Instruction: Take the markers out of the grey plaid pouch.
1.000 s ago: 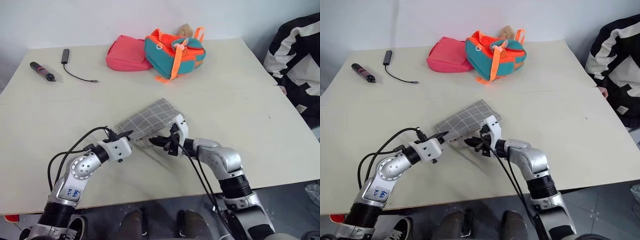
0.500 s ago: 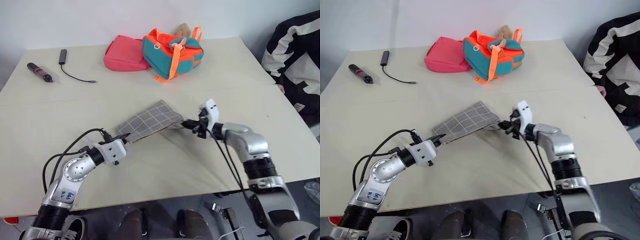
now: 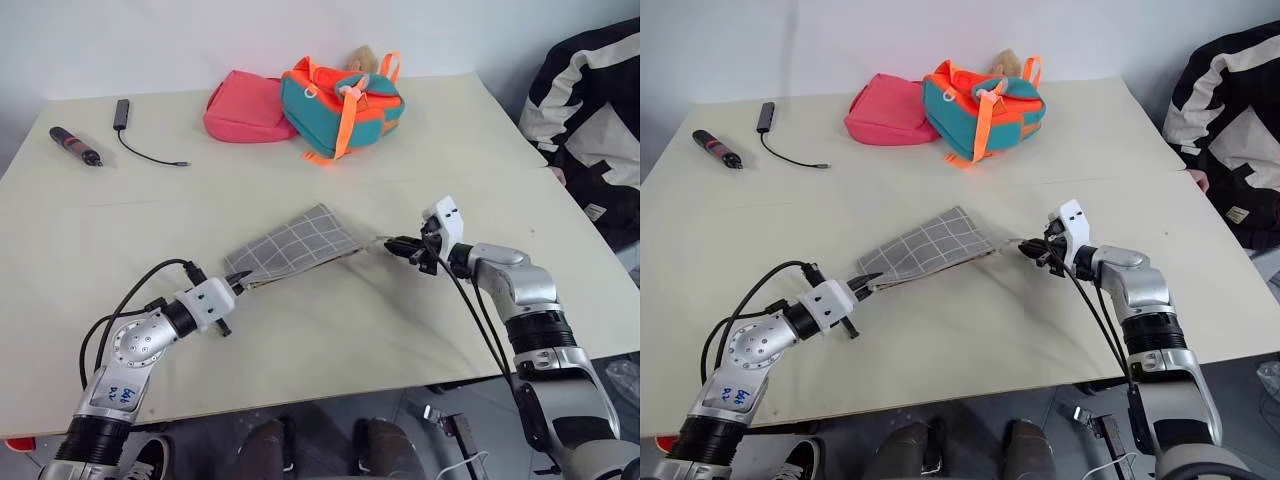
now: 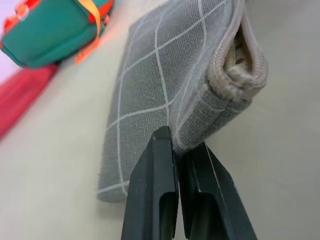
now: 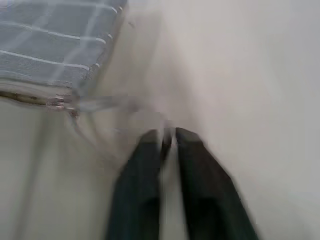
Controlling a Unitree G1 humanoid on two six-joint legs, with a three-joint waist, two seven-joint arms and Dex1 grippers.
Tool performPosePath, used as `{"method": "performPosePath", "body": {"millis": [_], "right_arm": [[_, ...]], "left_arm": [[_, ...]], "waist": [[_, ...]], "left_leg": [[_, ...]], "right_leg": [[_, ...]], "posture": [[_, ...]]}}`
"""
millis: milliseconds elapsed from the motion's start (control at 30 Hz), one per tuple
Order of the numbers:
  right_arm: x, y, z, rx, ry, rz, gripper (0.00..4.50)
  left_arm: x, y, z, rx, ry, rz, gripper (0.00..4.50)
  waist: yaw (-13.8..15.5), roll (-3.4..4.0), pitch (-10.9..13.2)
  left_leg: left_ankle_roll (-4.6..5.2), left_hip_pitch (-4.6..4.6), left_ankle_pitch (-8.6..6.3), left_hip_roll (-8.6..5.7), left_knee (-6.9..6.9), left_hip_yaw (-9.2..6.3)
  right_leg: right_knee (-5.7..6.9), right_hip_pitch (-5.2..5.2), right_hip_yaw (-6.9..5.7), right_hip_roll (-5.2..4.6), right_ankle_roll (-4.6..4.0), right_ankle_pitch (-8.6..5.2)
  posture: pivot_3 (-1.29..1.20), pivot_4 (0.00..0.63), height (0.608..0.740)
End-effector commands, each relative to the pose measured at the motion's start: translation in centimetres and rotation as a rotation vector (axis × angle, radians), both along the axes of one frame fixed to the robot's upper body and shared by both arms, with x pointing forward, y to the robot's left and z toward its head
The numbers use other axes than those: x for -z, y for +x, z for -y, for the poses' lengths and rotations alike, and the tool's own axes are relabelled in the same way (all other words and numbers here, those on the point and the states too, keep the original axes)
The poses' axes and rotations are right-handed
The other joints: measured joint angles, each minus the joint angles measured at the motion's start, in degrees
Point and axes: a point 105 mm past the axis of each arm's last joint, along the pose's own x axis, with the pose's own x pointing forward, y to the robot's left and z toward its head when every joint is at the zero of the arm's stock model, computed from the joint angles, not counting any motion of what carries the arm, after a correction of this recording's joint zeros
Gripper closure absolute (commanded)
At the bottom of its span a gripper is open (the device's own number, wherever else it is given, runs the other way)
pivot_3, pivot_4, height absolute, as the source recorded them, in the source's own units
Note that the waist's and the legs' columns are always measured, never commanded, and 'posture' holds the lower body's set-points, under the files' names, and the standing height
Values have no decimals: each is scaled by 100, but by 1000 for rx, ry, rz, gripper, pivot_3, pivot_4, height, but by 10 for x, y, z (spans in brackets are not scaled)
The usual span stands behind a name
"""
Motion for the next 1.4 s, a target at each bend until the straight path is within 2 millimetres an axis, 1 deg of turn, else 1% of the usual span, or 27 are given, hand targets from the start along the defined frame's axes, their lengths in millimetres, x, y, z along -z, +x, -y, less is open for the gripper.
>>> {"method": "performPosePath", "body": {"millis": [33, 67, 167, 200, 233, 267, 300, 333, 367, 400, 433, 467, 533, 633, 700, 833, 967, 1067, 1133, 1300, 1400], "right_arm": [[-41, -5, 6, -48, 1, 161, 2393], [-49, -6, 9, -50, -14, 197, 2144], [-72, 0, 16, 5, -23, 311, 2144], [-85, -1, 11, -2, 0, 350, 2144], [-98, -6, 3, -31, 38, 389, 2144], [-106, -9, -3, -54, 63, 410, 2144], [-115, -20, -22, -129, 102, 418, 2313], [-119, -29, -34, -183, 125, 417, 2545], [-121, -40, -50, -251, 124, 423, 2767], [-121, -49, -63, -306, 118, 433, 3097], [-121, -54, -72, -332, 117, 439, 3463], [-113, -59, -83, -365, 62, 451, 3811], [-99, -67, -96, -409, -6, 452, 4481], [-88, -75, -107, -451, -13, 430, 4481], [-82, -77, -109, -465, -32, 426, 4481], [-68, -73, -105, -471, -136, 442, 4481], [-63, -69, -102, -471, -174, 449, 4481], [-62, -70, -104, -480, -173, 453, 4481], [-56, -71, -104, -494, -206, 451, 4481], [-48, -61, -97, -436, -270, 468, 4481], [-47, -58, -95, -421, -279, 472, 4481]], "left_arm": [[-23, 1, 2, 20, -61, 24, 4500], [-27, 1, 3, 27, -77, 21, 4500], [-36, 3, 3, 39, -128, -7, 4500], [-41, 4, 4, 48, -155, -25, 4500], [-45, 4, 5, 61, -172, -43, 4500], [-48, 4, 6, 70, -183, -56, 4500], [-54, 5, 7, 79, -198, -63, 4500], [-58, 7, 7, 84, -206, -67, 4500], [-63, 7, 9, 97, -221, -66, 4500], [-65, 7, 11, 113, -236, -73, 4500], [-66, 7, 13, 122, -229, -74, 4500], [-65, 8, 17, 128, -224, -75, 4500], [-61, 8, 26, 142, -197, -73, 4500], [-56, 6, 35, 152, -192, -81, 4500], [-54, 5, 38, 153, -199, -85, 4500], [-51, 5, 40, 145, -204, -90, 4500], [-49, 7, 37, 129, -201, -97, 4500], [-50, 7, 37, 127, -216, -103, 4500], [-50, 7, 37, 130, -211, -98, 4500], [-53, 5, 42, 151, -231, -106, 4500], [-54, 4, 44, 158, -253, -113, 4500]], "waist": [[3, 0, 0], [11, -1, 0], [16, -1, 1], [12, -2, 1], [9, -3, 2], [6, -3, 2], [-3, -3, 2], [-8, -3, 2], [-10, -3, 2], [-12, -3, 2], [-11, -3, 2], [-5, -3, 2], [1, -4, 1], [43, -9, 1], [49, -9, 1], [51, -13, 1], [47, -13, 1], [34, -13, 1], [25, -13, 1], [16, -14, 1], [16, -14, 1]], "left_leg": [[-1, 0, -1, 0, 0, 0], [0, 0, -2, 0, 1, 0], [-15, 0, -9, -4, 3, 0], [-15, 0, -8, -5, 4, 1], [-15, 0, -6, -5, 5, 1], [-13, -1, -2, -5, 4, 1], [-7, -2, 3, -3, 4, 1], [-8, 0, 4, 0, 3, 1], [-10, 0, 3, 5, 2, 1], [-14, 0, 2, 13, 2, 1], [-18, 0, 0, 18, 2, 1], [-20, 0, -1, 21, 2, 1], [-20, 0, -2, 18, 2, 1], [-6, -4, -4, -2, 6, 4], [6, -9, -3, -13, 7, 5], [10, -12, -3, -15, 11, 6], [9, -11, -2, -13, 11, 6], [10, -12, -2, -13, 11, 6], [11, -11, -1, -13, 11, 6], [12, -11, 0, -14, 11, 6], [12, -11, 0, -14, 13, 6]], "right_leg": [[0, 0, 0, 0, 0, 0], [0, 0, 0, 2, 0, 0], [-1, 1, -2, 6, 1, 0], [-1, 2, -1, 7, 2, 1], [-1, 1, -2, 9, 3, 2], [0, 1, -1, 10, 3, 2], [1, 1, -1, 11, 3, 2], [1, 1, 1, 13, 3, 2], [2, 1, 2, 13, 3, 2], [2, 2, 3, 15, 0, 3], [2, 2, 3, 19, 0, 3], [2, 2, 2, 22, 0, 3], [1, 2, 0, 30, 0, 3], [0, 3, 1, 27, 2, 4], [-7, 3, 5, 19, 18, 13], [-14, 3, 7, 18, 25, 18], [-14, 2, 7, 19, 25, 18], [-14, 3, 7, 19, 25, 18], [-14, 3, 6, 20, 25, 18], [-12, 4, 6, 19, 25, 18], [-10, 4, 6, 19, 25, 18]], "posture": [[0, 150, 740], [0, 150, 740], [0, 150, 740], [0, 150, 740], [0, 150, 740], [0, 150, 740], [0, 150, 740], [0, 150, 740], [0, 150, 740], [0, 150, 740], [0, 150, 740], [0, 150, 740], [0, 150, 740], [0, 150, 740], [0, 150, 740], [0, 150, 740], [0, 150, 740], [0, 150, 740], [0, 150, 740], [0, 150, 740], [0, 150, 740]]}}
